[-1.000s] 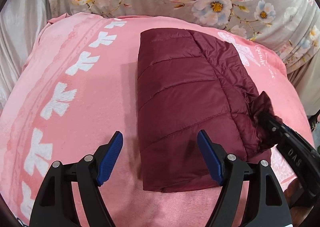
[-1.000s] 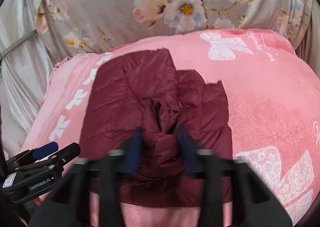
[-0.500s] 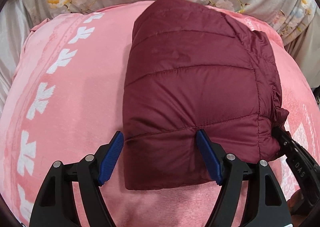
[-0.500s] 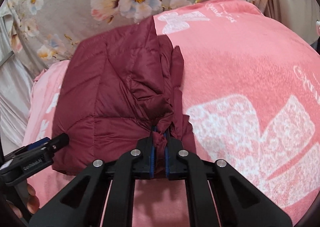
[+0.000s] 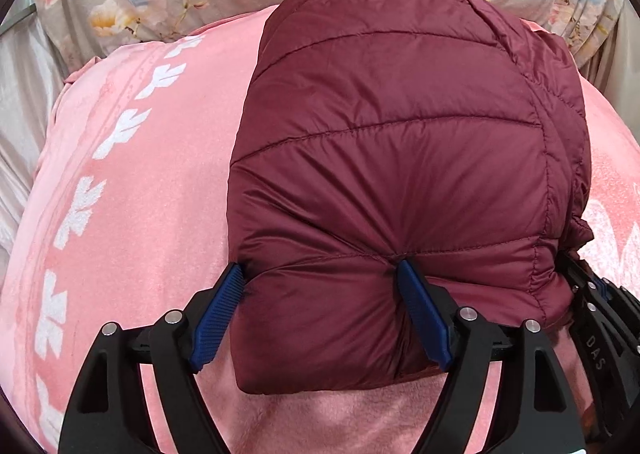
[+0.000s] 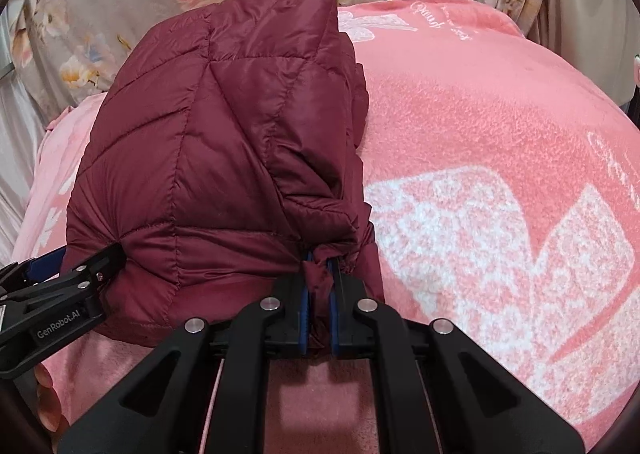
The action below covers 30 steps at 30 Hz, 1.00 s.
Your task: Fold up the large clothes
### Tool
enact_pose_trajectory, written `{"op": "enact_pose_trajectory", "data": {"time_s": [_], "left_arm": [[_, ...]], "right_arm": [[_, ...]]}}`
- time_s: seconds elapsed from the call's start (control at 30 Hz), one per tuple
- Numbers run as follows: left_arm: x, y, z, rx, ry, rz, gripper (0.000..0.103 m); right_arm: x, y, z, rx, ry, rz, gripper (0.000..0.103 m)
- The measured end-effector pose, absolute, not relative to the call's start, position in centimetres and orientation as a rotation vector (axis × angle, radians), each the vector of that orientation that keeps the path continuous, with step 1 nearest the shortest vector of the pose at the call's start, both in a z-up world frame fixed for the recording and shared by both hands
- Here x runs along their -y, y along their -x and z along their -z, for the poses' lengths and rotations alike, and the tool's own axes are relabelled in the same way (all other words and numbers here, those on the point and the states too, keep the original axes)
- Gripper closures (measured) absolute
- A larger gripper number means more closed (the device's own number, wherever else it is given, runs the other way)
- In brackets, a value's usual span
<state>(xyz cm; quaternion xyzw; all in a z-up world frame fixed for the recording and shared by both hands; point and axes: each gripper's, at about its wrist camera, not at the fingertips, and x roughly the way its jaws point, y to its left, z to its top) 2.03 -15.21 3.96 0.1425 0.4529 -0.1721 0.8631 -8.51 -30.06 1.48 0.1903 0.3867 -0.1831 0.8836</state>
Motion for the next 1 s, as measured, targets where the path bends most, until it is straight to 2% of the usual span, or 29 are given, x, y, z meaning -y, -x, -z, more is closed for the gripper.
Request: {"op": "enact_pose_trajectory", "data": {"time_s": [0.13,0.23,0.3,0.5,0.57,0.6,0.83,0.9,0.93,0.97,1.0], "left_arm": [[14.4,-2.6,-4.7,-0.984,-0.26,0.389,0.024],[12.6,-3.8,-6.5,-1.045,-0.176,0.42,0.027],[11.7,-4.3,-8.2,-1.018,-0.151,0.42,0.027],[11.5,-8.8,-14.4,-0.901,-0.129,0.398,0.027],[12.3,-10.3,-15.4,-0.882,-0.142,0.377,0.027],[13.0,-11.1,-15.8,-0.874,-0.153,0.372,0.027],[16.9,-17.6,-15.2,-0.928,-0.136,0.388,0.027],[17.7,-18.8,-14.7,-0.929,-0.142,0.379,0.027],[18.4,-19.1,-14.4,-0.927,-0.148,0.381,0.027],[19.1,-19.5,-13.9,-0.926,-0.157,0.385,0.027],[19.6,-19.8,-13.3,-0.931,-0.166,0.382,0.027]], "right_arm": [[31.1,9.1,-2.2,-0.819,-0.462,0.352,0.096],[31.9,10.3,-4.4,-0.806,-0.519,0.34,0.089],[32.3,10.9,-6.4,-0.756,-0.53,0.334,0.086],[34.4,7.9,-13.1,-0.615,-0.528,0.319,0.059],[35.1,5.9,-14.2,-0.598,-0.522,0.312,0.041],[35.5,4.2,-14.5,-0.606,-0.524,0.32,0.04],[38.5,-3.9,-12.0,-0.699,-0.608,0.381,0.041],[39.5,-5.6,-10.2,-0.747,-0.668,0.357,0.06],[39.8,-6.2,-9.3,-0.768,-0.694,0.339,0.085],[40.1,-6.4,-8.6,-0.776,-0.714,0.335,0.096],[40.5,-6.5,-7.9,-0.775,-0.728,0.343,0.097]]}}
